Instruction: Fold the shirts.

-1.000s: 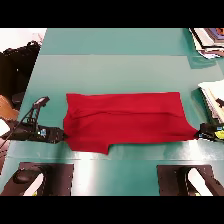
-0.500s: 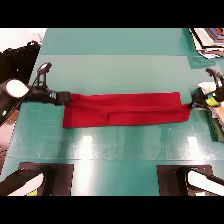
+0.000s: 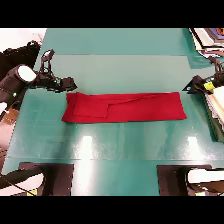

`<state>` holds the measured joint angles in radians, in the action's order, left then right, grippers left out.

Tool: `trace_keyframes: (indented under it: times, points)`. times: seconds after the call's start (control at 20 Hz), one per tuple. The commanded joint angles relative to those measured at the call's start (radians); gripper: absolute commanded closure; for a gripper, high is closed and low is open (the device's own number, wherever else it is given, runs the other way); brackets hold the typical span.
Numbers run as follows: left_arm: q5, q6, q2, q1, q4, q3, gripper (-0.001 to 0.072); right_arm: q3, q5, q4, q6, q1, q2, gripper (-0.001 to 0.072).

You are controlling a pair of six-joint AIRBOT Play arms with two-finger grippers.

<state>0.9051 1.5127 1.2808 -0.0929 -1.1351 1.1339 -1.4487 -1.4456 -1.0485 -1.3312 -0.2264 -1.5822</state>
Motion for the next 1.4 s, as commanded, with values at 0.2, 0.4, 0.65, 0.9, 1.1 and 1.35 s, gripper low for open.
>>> trace_keyframes:
  times: [0.2, 0.4, 0.65, 0.9, 1.1, 1.35]
  points:
    - [0.068, -0.002, 0.010, -0.003, 0.126, 0.022, 0.0682, 0.176, -0.023, 0.051, 0.132, -0.166, -0.046, 0.0176]
    - [0.011, -0.002, 0.011, -0.078, 0.154, 0.022, 0.0683, 0.206, -0.011, 0.134, 0.161, -0.152, -0.137, 0.0179]
    - [-0.130, 0.007, 0.040, -0.238, 0.156, 0.027, 0.0683, 0.206, -0.006, 0.141, 0.191, -0.079, -0.177, 0.0535]
    - [-0.134, 0.007, 0.258, -0.393, 0.174, 0.177, 0.0683, 0.206, -0.007, 0.216, 0.235, -0.071, -0.030, 0.0700]
    - [-0.055, 0.008, 0.463, -0.489, 0.178, 0.367, 0.0683, 0.153, -0.047, 0.354, 0.232, -0.039, 0.134, 0.0701]
    - [-0.032, 0.020, 0.565, -0.520, 0.197, 0.447, 0.0683, -0.045, -0.084, 0.452, 0.168, 0.110, 0.228, 0.0700]
